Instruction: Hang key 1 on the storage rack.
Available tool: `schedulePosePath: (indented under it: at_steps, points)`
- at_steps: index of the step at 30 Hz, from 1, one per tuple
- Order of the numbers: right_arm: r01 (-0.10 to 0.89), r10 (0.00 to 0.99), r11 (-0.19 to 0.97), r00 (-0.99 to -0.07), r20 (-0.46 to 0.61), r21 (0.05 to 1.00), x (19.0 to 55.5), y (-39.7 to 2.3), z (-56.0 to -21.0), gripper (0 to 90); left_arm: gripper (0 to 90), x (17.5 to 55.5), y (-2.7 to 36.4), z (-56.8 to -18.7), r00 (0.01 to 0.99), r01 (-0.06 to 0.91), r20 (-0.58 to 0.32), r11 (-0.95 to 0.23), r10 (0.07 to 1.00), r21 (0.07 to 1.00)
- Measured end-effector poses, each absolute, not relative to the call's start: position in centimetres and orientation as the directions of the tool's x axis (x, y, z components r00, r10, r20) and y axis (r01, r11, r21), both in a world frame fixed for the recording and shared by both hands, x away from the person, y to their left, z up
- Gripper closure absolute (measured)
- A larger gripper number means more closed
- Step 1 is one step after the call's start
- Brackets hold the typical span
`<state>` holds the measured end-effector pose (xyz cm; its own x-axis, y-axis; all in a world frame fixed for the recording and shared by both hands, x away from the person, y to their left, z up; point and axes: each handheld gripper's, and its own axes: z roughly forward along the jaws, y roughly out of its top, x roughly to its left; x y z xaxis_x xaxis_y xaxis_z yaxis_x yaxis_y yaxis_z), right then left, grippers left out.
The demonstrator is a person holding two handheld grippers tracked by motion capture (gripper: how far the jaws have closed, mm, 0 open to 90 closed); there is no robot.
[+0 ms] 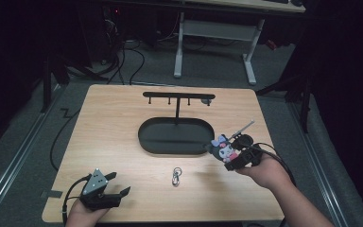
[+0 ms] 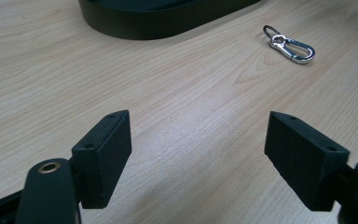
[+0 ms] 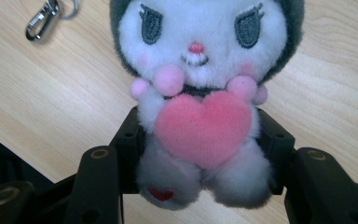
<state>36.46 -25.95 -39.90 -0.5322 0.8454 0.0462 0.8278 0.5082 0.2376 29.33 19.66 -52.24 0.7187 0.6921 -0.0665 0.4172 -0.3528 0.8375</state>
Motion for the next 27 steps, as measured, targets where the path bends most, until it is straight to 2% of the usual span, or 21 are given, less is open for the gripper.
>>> schedulePosePath:
  at_steps: [27]
  points:
    - [0.838, 0.86, 0.476, -0.508, 0.059, 0.267, 40.7, -24.4, -35.5, 48.5, 23.5, 29.3, 19.5, -52.4, 0.729, 0.416, -0.064, -0.367, 0.682, 0.832]
